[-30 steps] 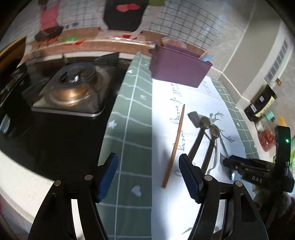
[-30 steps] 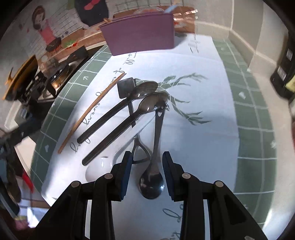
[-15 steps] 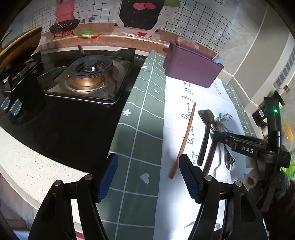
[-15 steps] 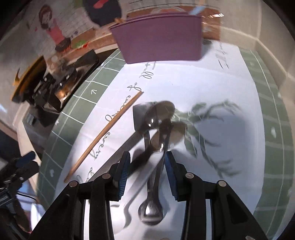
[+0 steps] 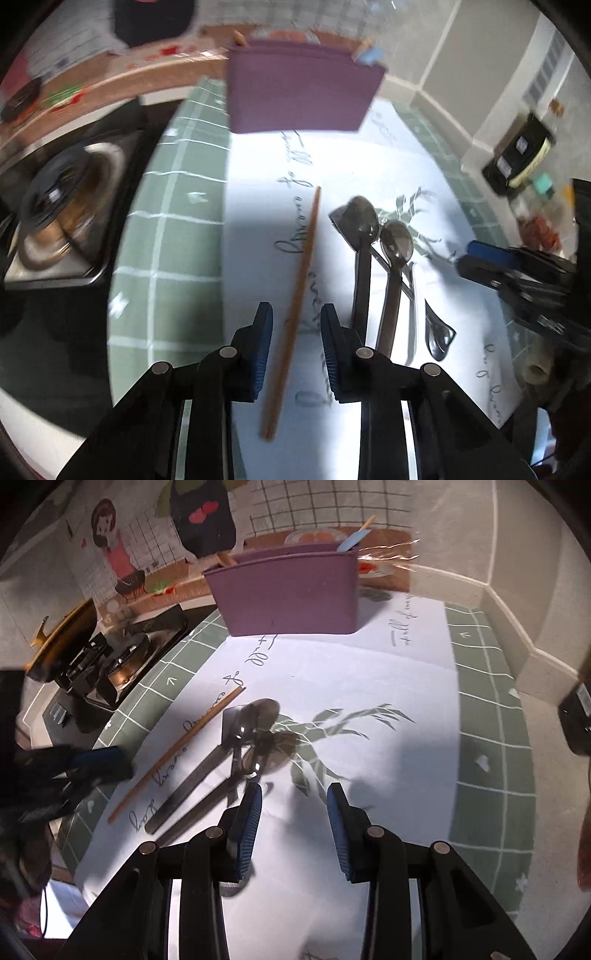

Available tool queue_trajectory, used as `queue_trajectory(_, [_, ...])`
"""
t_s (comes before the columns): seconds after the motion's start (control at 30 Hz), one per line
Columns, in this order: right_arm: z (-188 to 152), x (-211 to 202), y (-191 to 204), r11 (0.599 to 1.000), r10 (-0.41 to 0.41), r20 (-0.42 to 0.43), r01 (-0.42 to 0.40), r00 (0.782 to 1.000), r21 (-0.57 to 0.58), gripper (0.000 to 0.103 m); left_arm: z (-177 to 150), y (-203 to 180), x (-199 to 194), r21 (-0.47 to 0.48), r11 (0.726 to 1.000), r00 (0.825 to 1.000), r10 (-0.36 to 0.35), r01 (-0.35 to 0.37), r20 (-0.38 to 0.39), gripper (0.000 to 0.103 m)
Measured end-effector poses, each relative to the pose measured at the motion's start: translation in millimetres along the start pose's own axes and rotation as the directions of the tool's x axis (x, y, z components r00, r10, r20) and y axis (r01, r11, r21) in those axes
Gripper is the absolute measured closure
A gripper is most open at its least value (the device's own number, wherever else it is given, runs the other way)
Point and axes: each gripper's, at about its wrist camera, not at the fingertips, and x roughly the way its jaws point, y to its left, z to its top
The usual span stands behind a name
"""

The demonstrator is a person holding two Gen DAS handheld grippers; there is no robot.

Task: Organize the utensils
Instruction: 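Grasp the other wooden chopstick with the left tool while the right tool reaches toward the metal spoons, then grasp a metal spoon with the right tool while the left tool lifts the chopstick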

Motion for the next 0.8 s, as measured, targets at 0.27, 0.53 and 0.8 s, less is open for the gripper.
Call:
queue_trajectory(0.27, [-21,-11,-15,0.999,-0.003,0.006,0.002,1.000,0.050,0.068,32,-17,26,0.082,0.995,0.995,0.067,-0.061,-0.076,0.083])
queue_trajectory(0.53, [-33,-18,-24,0.998,-0.015,0.008,0.014,1.000,0.067,0.068,41,-21,41,0.073,0.995,0.993,0.069,-0.062,-0.099,0.089])
queue_trajectory(0.8, [-5,-14,-5,0.995,0.057,0.015,-0.058,0.998,0.084,0.067,19,15,-10,-0.148,0.989,0.996,0.024,-0.011,0.086,0.098])
